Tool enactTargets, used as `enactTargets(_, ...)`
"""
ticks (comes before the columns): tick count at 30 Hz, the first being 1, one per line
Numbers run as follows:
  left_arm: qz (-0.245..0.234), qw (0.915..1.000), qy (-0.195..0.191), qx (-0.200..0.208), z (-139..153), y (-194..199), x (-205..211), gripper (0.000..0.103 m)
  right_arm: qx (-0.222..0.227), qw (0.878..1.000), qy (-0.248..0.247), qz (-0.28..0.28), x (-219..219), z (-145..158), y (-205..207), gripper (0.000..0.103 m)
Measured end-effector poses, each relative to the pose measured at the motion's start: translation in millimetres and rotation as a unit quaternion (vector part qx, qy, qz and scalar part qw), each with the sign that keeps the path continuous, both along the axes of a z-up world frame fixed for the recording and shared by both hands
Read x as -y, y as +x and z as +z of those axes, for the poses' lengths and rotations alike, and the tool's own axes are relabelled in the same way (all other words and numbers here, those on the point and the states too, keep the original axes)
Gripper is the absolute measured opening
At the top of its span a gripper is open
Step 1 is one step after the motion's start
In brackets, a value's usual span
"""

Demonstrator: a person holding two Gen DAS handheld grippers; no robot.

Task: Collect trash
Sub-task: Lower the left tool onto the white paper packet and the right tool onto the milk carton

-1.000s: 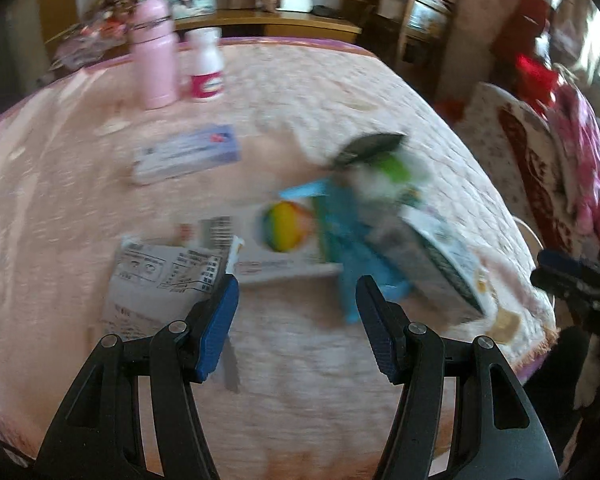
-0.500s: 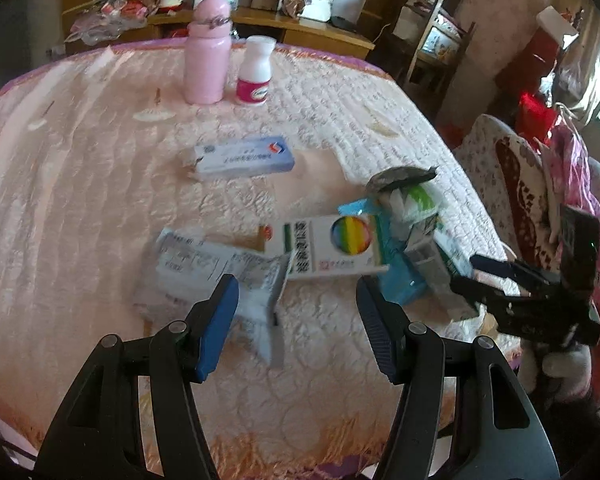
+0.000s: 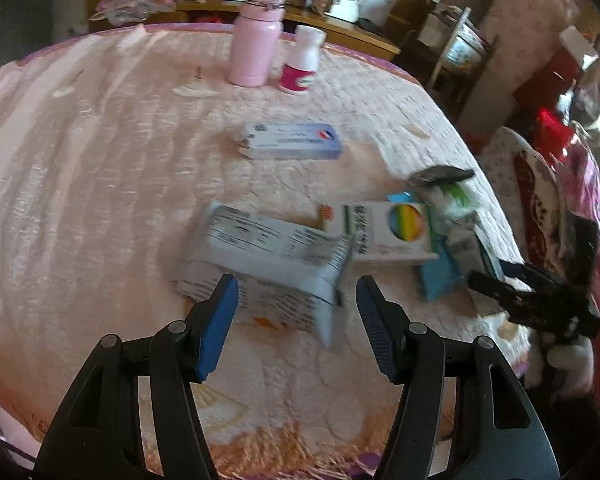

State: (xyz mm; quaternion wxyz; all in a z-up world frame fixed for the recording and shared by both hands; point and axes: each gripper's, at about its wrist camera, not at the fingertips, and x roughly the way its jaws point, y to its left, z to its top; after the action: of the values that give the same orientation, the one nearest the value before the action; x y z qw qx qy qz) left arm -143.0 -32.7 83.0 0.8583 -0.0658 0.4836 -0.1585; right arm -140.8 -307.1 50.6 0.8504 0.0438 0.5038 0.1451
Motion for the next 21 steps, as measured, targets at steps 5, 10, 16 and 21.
enactTargets(5,-0.010,0.9986,0.033,0.041,3.3,-11.7,30.5,0.060,-0.005,1.000,-0.006,0.005,-6.8,-3.8,4.8,0.071)
enactTargets(10,-0.004,0.9917,0.121,0.042,-17.9,-13.8,55.4,0.060,-0.006,1.000,-0.004,0.004,-7.3,-2.1,3.2,0.071)
enactTargets(16,0.040,0.9874,0.152,0.015,-33.3,-13.8,2.2,0.060,-0.001,1.000,-0.003,0.007,-9.9,0.0,2.3,0.071)
enactTargets(21,0.112,0.9836,0.140,-0.011,-32.8,-9.1,-68.1,0.060,-0.003,1.000,0.001,0.008,-11.7,0.0,2.1,0.071)
